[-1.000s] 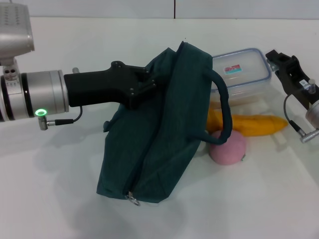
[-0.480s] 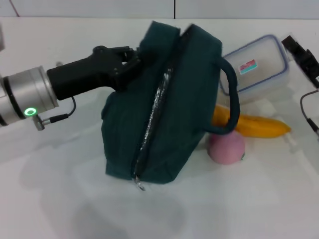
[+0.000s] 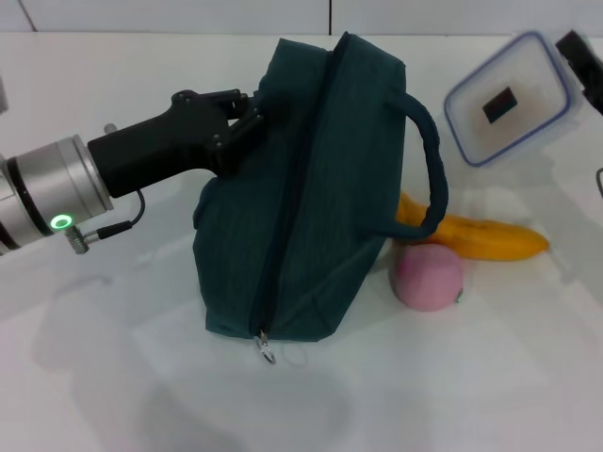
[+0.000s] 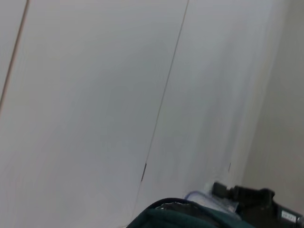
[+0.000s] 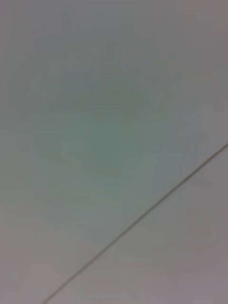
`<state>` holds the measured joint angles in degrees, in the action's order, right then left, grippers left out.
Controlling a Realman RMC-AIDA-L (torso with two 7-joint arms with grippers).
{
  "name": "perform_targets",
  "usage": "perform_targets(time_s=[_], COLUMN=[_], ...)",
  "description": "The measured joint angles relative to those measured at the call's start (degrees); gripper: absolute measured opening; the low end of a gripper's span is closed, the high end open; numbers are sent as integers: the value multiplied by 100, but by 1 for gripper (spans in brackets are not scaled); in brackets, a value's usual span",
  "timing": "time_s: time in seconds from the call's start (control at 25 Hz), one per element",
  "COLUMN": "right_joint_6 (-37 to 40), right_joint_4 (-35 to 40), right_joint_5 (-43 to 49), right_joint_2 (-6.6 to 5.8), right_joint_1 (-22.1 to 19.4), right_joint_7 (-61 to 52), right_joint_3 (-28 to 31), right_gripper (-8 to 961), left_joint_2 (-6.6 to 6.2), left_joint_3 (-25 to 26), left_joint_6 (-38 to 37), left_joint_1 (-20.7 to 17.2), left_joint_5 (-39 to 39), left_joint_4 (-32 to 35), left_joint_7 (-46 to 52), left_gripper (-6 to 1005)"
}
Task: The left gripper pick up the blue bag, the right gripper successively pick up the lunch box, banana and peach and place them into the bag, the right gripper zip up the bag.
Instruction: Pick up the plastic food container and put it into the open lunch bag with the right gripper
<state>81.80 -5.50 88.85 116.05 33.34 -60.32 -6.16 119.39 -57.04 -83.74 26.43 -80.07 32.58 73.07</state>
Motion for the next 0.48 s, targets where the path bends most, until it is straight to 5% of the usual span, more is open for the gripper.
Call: perform_targets(time_s=[0.28, 0.48], right_joint_6=[867, 1468], right_joint_4=[244, 272], right_joint_5=[6, 6], right_joint_2=[-32, -41], right_joint_1=[243, 800], right_joint_7=[-70, -226], right_joint_3=[-34, -47], right_gripper=[159, 168], left_joint_2=[-3, 2], left_joint_3=[0, 0], left_joint_6=[8, 12], left_joint_1=[45, 75], left_joint_5=[4, 15], left_joint_4=[-15, -20], left_joint_7=[-120, -147], left_gripper=[111, 111])
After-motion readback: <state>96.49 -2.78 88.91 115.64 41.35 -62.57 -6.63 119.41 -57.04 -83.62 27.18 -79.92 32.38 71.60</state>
